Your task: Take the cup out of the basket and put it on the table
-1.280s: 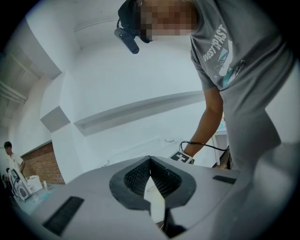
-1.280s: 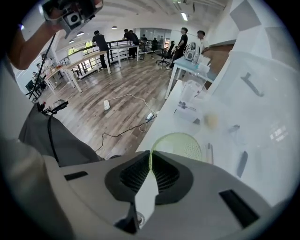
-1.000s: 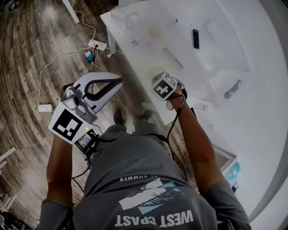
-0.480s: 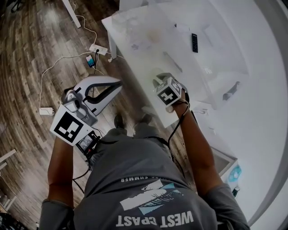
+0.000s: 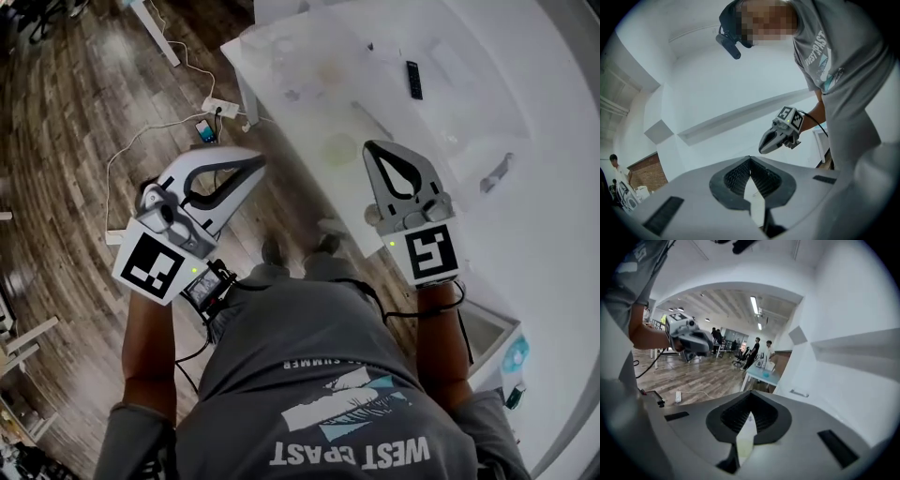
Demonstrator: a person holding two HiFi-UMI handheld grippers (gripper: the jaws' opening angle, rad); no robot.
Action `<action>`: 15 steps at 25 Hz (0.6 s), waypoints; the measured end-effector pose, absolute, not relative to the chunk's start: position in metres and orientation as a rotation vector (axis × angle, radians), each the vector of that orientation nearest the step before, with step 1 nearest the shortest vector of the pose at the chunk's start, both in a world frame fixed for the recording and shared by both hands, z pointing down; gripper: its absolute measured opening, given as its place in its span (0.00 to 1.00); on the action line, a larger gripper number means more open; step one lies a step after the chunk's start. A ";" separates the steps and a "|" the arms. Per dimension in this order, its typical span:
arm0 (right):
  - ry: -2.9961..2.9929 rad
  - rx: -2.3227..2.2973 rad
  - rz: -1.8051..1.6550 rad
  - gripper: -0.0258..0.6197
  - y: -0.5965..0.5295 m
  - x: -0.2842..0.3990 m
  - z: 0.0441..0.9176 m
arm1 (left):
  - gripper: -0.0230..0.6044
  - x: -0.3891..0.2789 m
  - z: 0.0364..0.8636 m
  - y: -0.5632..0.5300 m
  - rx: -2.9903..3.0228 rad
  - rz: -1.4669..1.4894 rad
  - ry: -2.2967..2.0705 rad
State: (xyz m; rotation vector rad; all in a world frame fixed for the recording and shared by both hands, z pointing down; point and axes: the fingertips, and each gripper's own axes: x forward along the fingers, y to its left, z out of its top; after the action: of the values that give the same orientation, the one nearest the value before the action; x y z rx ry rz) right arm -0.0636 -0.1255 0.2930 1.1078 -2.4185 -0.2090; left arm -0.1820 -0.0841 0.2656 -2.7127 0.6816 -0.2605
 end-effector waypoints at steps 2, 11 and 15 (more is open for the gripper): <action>-2.496 1.159 -0.254 0.06 -0.111 -0.067 0.260 | 0.05 -0.180 0.260 -0.082 -2.701 -0.265 0.665; -2.493 1.197 -0.367 0.06 -0.072 -0.057 0.217 | 0.05 -0.171 0.245 -0.070 -2.679 -0.256 0.587; -2.483 1.213 -0.362 0.06 -0.061 -0.054 0.209 | 0.05 -0.168 0.235 -0.063 -2.680 -0.247 0.569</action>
State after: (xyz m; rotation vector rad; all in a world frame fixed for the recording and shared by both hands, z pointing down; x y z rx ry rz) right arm -0.0543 -0.0607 0.2090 1.2128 -2.4827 -0.3619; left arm -0.1680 -0.0630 0.2352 -2.6803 0.5688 -0.2472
